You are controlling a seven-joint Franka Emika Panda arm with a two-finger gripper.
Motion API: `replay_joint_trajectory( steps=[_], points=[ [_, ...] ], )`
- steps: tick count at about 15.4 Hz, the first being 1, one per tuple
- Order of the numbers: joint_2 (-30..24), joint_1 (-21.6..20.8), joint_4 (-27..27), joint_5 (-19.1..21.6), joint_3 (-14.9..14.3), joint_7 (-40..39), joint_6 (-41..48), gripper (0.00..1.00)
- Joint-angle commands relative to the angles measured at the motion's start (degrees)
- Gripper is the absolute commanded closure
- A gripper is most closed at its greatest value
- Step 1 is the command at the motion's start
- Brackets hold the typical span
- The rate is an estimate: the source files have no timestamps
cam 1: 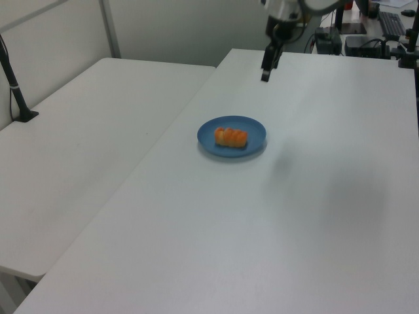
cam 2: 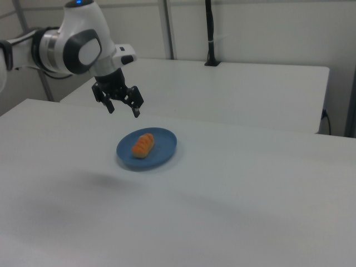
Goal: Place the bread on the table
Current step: 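Lower the gripper over the orange bread roll on the blue plate, then close the gripper on the bread roll and lift it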
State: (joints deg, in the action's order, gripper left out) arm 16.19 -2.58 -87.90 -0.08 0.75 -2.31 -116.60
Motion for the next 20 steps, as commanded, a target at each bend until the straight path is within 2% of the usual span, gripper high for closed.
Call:
replay_joint_trajectory(
  steps=[1, 6, 11, 15, 17, 19, 20],
  points=[
    [5.9, -2.4, 1.6, 0.9, -0.3, -0.5, -7.0, 0.0],
    [14.9, -4.7, 1.7, -0.3, -0.4, -0.1, -20.1, 0.0],
    [19.8, -5.4, 1.6, -2.7, -1.0, 0.1, -26.7, 0.0],
    [21.1, -4.4, 1.6, -2.6, -1.2, 0.1, -28.5, 0.0],
    [21.2, -4.4, 1.6, -2.6, -1.2, 0.3, -28.6, 0.08],
    [21.2, -4.5, 1.6, -2.7, -1.2, 2.5, -28.7, 0.27],
    [21.2, -4.6, 1.6, -2.7, -1.1, 2.9, -28.8, 0.32]
  ],
)
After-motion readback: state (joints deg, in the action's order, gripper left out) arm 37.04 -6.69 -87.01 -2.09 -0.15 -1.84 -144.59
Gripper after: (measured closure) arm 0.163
